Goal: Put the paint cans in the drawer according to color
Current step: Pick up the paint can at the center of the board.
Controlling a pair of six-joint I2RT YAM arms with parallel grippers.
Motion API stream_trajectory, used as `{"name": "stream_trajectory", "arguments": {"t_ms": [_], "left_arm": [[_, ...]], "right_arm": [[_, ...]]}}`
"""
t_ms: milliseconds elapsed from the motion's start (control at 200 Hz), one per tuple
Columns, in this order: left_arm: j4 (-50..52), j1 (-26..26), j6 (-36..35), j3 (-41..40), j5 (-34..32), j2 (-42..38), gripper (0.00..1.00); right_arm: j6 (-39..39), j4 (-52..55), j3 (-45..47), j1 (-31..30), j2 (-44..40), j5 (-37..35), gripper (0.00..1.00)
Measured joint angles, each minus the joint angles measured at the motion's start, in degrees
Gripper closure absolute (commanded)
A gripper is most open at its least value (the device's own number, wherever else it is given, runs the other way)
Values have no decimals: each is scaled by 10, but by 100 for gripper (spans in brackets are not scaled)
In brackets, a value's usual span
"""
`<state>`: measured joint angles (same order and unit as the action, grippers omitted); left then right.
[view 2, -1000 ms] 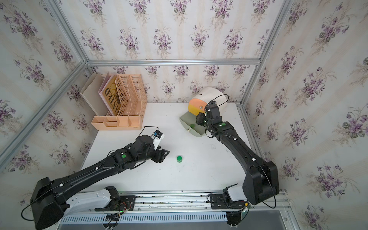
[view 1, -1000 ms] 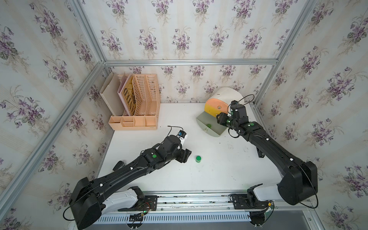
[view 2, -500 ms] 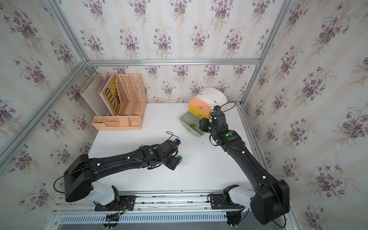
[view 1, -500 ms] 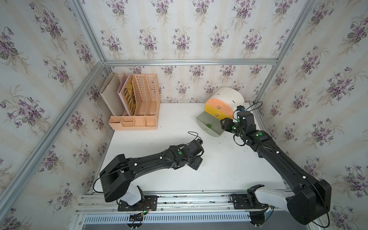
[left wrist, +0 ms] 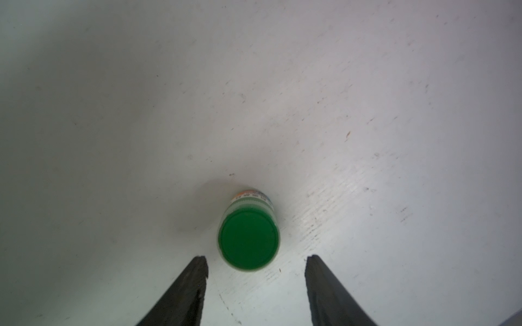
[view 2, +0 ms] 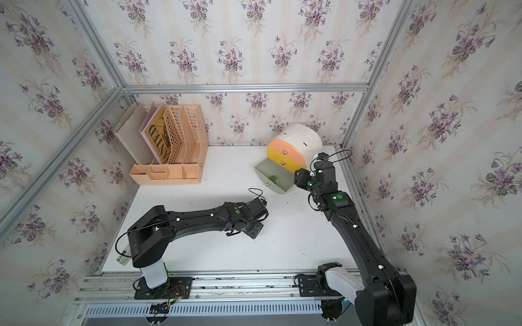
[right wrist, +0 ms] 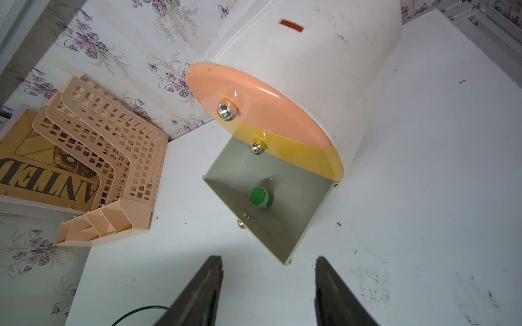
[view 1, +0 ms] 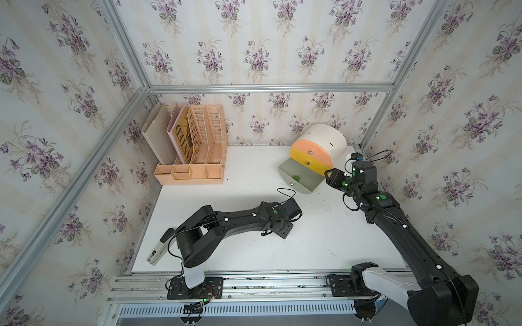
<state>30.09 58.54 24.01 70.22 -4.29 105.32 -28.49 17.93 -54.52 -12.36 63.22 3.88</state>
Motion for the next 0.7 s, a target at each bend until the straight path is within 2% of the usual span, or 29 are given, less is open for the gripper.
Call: {"name": "stream_trajectory", "arguments": {"t_ms": [35,70,215,455,699], "left_arm": [[1,0,0,5,-1,5,44],[1,0,0,8,-4,10,50],[2,0,-3,16,-9,26,53],[5,-2,-10,24,-13,34,74],[26,-10,-20,55,-18,15,77]], "right_arm": [[0,1,0,2,0,2,44],[2,1,0,3,1,5,44],[4,1,1,6,2,16,44],[7,1,1,11,-1,19,44],[13,3,1,15,-12,22,45]]}}
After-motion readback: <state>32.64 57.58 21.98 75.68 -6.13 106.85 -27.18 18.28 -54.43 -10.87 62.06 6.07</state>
